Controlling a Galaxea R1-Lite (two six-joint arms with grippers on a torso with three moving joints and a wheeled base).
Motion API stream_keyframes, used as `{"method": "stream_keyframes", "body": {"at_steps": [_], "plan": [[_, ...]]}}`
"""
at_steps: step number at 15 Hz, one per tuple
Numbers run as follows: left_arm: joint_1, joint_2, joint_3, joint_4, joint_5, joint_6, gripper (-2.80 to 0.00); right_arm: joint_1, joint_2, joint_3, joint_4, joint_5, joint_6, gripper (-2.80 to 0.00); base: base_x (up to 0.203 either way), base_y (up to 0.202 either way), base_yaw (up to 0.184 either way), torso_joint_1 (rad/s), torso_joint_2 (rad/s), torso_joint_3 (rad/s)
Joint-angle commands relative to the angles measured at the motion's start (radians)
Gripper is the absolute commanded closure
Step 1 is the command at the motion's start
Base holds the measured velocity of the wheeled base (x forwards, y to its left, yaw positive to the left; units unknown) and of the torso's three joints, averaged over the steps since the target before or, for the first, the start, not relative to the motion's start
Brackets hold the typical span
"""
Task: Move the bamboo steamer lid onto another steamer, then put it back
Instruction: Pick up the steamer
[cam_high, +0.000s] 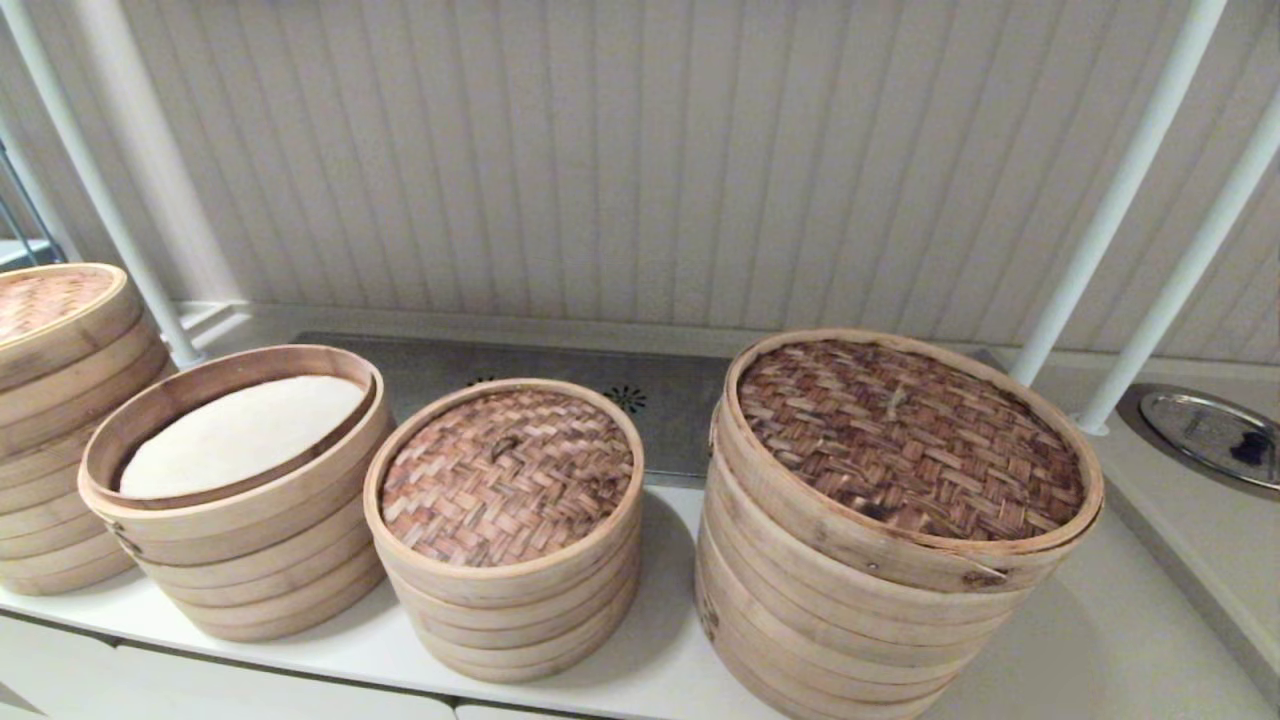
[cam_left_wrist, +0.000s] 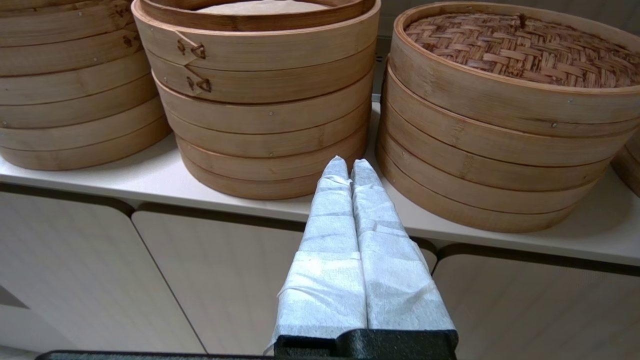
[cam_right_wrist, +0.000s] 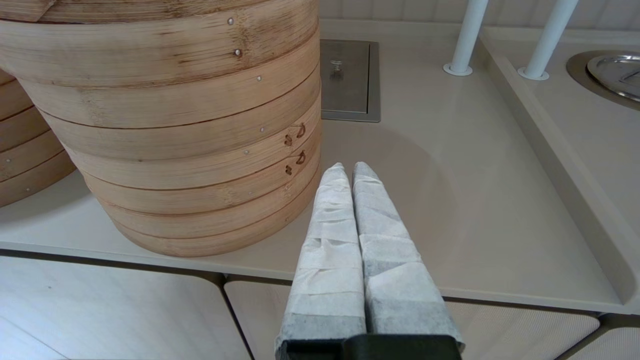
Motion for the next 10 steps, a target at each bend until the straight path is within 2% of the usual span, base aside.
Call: {"method": "stream_keyframes", "body": {"at_steps": [1, 10], "plan": [[0.000, 0.002, 0.000, 0.002, 0.000, 0.000, 0.00, 0.000, 0.002, 0.001, 0.000, 0.000, 0.001, 0.00, 0.000, 0.000, 0.000, 0.000, 0.00, 0.000], [0.001, 0.000, 0.000, 0.003, 0.000, 0.003, 0.00, 0.000, 0.002, 0.001, 0.000, 0.000, -0.001, 0.00, 0.000, 0.000, 0.000, 0.000, 0.00, 0.000]]}}
